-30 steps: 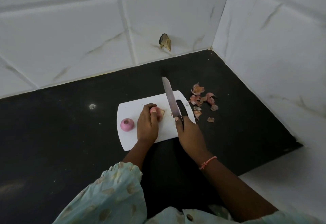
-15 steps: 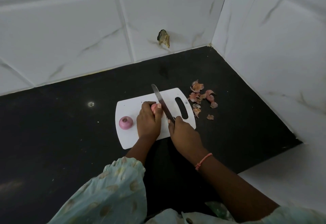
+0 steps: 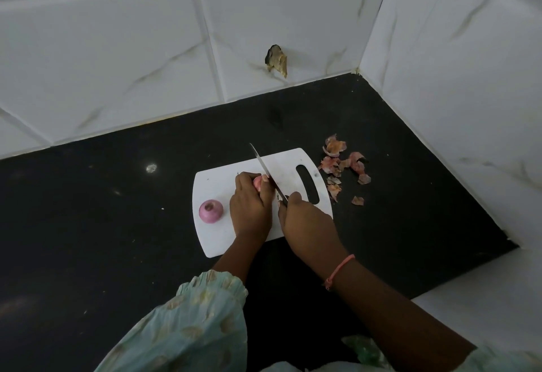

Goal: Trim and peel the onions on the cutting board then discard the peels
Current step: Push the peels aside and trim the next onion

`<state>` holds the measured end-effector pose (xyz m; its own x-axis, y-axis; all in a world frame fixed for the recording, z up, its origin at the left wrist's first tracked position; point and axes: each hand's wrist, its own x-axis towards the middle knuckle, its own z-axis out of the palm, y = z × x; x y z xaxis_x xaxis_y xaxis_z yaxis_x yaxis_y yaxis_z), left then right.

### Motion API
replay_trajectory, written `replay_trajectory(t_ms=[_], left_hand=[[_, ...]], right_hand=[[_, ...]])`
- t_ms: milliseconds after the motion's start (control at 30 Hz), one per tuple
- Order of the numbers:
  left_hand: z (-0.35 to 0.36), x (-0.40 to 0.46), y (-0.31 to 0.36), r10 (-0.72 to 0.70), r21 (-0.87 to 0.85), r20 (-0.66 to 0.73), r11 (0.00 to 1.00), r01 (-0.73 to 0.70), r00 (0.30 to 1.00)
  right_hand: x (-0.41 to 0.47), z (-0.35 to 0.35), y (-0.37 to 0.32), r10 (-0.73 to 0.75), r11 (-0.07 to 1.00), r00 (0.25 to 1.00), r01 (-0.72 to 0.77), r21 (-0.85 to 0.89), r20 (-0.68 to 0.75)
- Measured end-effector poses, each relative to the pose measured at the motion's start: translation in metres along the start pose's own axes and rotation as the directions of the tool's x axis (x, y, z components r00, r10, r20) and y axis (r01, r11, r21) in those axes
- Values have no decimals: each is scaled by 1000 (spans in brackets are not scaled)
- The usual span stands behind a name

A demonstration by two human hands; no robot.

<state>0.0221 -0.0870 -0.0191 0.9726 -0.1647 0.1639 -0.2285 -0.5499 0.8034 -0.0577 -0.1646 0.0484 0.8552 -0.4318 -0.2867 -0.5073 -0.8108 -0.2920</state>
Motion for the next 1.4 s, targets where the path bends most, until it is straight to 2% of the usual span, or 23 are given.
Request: replay_trajectory(t_ms=[333,667,800,1000,1233,1400], left_hand=[[-1,2,2,7,-22,26,1000,-7,1000],[2,6,-3,25,-13,29,1000,-25,999],[2,4,0,42,-15,32,999,-42,999],[2,3,-4,24,-31,27,999,-23,999],[4,5,-4,43,-14,23,999,-43,999],[2,4,-1,48,-28,33,999,-47,998]], right_hand=[[12,-17,4,-29,999,993,24,46,110],[13,-10,7,-63,998,996,64,-11,58],[1,-4,13,-35,999,997,32,42,74],[14,-10,14,-76,993,991,66,99,108],[16,2,9,-38,996,999,36,81,24],[-3,9,19,-41,994,999,38,106,27]])
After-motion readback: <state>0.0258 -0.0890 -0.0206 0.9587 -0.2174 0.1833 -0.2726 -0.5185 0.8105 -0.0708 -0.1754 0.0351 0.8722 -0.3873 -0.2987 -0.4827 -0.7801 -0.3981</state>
